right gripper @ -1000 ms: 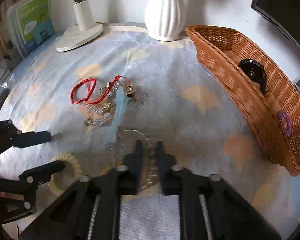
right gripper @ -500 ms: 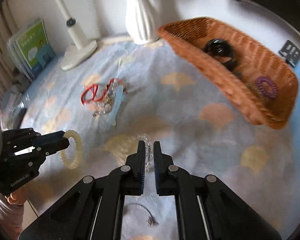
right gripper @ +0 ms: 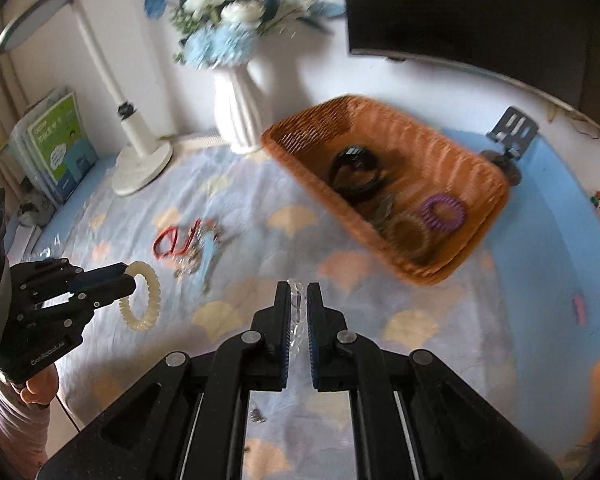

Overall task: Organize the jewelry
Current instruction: 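Grasp the cream coil hair tie with the left gripper while the right grasps a clear bead bracelet, then carry the cream coil tie and bracelet into the basket and open both grippers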

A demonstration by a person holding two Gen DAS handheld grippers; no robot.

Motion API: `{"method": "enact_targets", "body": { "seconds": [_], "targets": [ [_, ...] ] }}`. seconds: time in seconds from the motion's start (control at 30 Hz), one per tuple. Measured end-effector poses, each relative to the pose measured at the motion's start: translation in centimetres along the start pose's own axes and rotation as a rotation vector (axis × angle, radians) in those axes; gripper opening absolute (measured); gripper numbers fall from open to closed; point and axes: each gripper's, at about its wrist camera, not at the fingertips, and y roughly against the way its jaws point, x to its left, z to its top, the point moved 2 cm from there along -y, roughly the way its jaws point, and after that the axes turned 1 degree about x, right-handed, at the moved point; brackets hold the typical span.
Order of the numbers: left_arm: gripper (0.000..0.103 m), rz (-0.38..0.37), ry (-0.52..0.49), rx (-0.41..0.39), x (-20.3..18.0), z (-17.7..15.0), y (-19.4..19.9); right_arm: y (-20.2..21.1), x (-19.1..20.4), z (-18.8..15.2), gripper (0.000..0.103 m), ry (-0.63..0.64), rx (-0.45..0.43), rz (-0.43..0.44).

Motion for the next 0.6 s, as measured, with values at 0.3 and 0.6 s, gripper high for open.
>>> {"method": "enact_targets", "body": {
  "seconds": [0.3,0.6],
  "targets": [
    [0.010,0.008,-0.012,-0.033,-0.6,8.3,-2.0,2.3,-4.3,6.3,0.008,-0.017,-0.099,-0.108],
    [0.010,0.032,0.023,-0.009,-0.1,15.7,-9.2,-2.8,-10.0,11.8,0.008,-0.072,-0.097,-0.155]
  ]
}}
